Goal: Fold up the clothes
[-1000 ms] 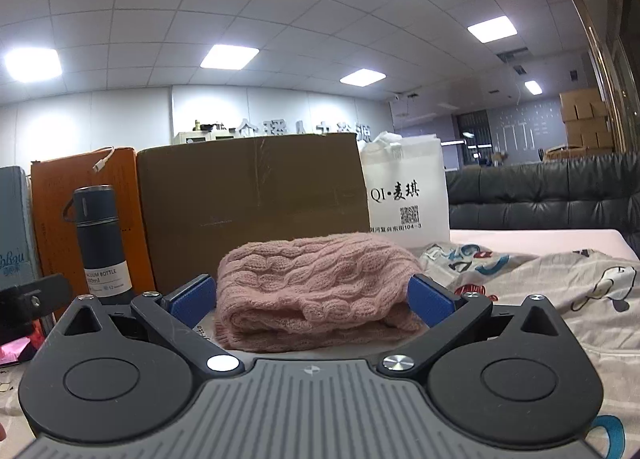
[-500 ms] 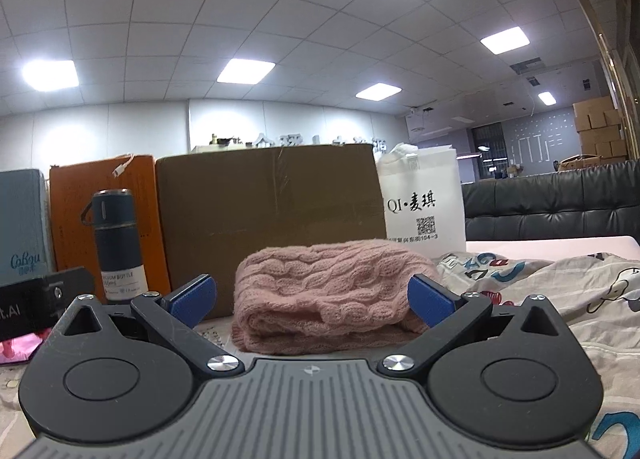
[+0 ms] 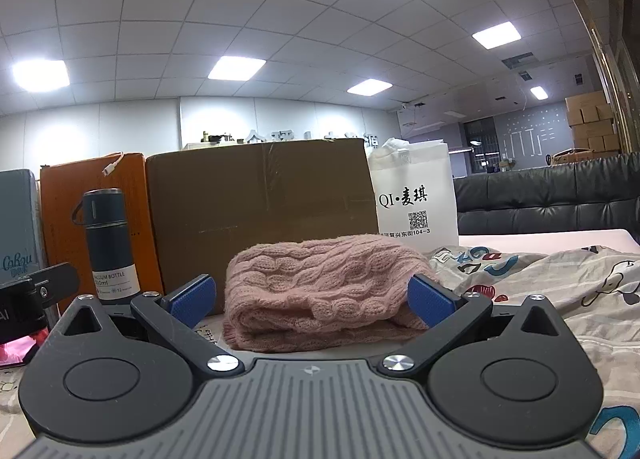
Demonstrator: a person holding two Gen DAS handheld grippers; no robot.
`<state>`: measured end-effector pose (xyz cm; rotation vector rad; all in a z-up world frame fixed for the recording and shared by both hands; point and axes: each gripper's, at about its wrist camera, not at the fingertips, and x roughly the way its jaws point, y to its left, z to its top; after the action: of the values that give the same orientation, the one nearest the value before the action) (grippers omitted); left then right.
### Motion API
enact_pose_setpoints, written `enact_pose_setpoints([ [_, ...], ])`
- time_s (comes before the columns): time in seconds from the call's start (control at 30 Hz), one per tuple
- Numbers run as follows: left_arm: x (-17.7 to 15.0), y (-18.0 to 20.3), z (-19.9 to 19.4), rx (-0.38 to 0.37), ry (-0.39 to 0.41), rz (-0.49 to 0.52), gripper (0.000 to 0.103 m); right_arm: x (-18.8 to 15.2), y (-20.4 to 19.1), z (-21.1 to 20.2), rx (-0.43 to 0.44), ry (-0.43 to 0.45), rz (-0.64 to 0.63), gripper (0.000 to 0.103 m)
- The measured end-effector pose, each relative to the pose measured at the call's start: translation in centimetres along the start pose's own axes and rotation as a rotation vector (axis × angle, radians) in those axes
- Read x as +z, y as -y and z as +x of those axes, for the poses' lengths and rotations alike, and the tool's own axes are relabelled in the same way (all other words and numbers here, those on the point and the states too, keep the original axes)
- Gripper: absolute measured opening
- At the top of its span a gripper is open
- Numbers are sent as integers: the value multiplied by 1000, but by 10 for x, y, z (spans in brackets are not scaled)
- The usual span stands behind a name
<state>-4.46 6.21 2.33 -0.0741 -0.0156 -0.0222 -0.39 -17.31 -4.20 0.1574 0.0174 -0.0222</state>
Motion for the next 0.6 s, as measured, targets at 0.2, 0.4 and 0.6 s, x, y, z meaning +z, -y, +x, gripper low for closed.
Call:
enact_pose_setpoints([
  [0.2,1,-2,0,3,-2,-7,103,0,1,1,3,-4,0,103],
  [0.4,1,-2,-3,6,3,-4,103,0,0,0,3,1,0,103],
  [0.6,1,-2,-4,12,6,-4,103,0,0,0,2,0,2,103],
])
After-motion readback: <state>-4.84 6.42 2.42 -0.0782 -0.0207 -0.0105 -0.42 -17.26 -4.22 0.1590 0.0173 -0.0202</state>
